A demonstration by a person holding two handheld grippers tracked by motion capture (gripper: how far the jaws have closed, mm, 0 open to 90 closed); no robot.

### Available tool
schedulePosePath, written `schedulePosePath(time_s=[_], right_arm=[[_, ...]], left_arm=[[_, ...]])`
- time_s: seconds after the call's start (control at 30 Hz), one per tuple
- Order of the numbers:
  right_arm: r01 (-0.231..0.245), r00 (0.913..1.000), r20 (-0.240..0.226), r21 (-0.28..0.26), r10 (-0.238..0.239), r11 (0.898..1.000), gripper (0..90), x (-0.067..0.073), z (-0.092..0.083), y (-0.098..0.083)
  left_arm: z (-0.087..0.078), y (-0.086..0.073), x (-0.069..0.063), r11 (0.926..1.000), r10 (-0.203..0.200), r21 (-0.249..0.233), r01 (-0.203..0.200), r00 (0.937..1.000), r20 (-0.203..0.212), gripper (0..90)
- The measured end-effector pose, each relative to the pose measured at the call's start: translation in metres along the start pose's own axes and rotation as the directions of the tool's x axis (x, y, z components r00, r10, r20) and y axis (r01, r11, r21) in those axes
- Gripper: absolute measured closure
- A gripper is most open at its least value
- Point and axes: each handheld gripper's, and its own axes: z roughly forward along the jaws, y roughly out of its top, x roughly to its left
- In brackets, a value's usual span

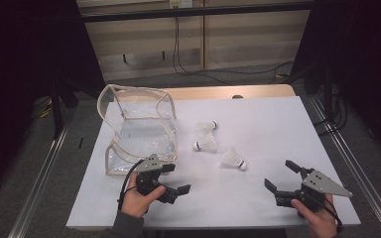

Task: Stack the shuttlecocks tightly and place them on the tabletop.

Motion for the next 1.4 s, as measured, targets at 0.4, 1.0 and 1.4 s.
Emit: schedulePosePath(time_s=[0.4,1.0,1.4], right_arm=[[0.001,1.0,0.001,0.0,-0.001,1.0,4.3,0.0,0.0,0.0],[0.001,1.0,0.002,0.0,-0.001,1.0,4.3,0.0,0.0,0.0],[0.002,1.0,0.002,0.001,-0.002,1.0,4.3,0.0,-0.001,0.0]], left_arm=[[-0.009,-0.003,0.005,0.9999,0.011,-0.005,-0.011,0.9998,-0.018,3.7],[-0.024,-0.01,0.01,0.9999,0.015,-0.004,-0.015,0.9987,-0.049,3.7],[-0.03,-0.013,0.016,0.9998,0.015,-0.008,-0.016,0.9981,-0.059,3.6]])
